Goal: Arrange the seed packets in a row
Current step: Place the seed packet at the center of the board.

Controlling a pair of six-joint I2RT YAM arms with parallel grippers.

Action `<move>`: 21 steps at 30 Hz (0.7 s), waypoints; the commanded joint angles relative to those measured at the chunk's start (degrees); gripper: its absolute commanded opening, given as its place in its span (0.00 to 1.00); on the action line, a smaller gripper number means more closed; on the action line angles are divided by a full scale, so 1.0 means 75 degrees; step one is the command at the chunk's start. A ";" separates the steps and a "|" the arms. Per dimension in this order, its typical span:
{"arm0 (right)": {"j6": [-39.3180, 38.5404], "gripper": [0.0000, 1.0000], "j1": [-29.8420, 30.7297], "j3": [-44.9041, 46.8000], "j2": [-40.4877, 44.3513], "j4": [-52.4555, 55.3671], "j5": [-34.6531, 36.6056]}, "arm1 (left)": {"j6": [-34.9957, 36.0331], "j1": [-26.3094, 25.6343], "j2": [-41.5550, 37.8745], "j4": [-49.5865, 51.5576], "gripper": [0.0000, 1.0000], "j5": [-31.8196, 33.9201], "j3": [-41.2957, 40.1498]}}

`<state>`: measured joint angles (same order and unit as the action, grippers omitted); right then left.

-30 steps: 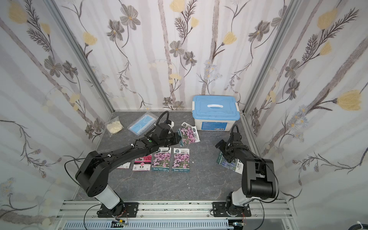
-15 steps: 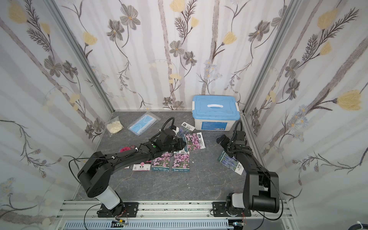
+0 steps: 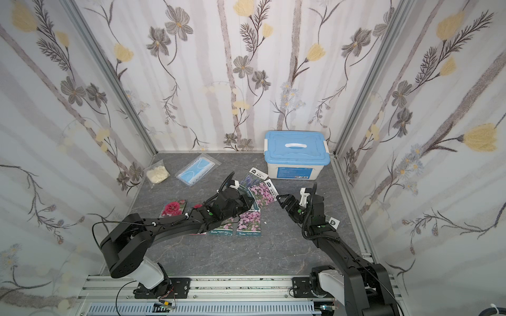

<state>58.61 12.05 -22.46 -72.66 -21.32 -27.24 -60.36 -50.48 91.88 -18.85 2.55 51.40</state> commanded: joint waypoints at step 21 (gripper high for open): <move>0.2247 0.53 0.1422 -0.0791 -0.2855 -0.4504 0.0445 | -0.1529 -0.0918 -0.0257 -0.1370 0.00 0.1292 -0.0407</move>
<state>74.39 22.17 -26.94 -91.70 -49.08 -25.15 -70.87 -56.71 90.45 -27.38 10.35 48.51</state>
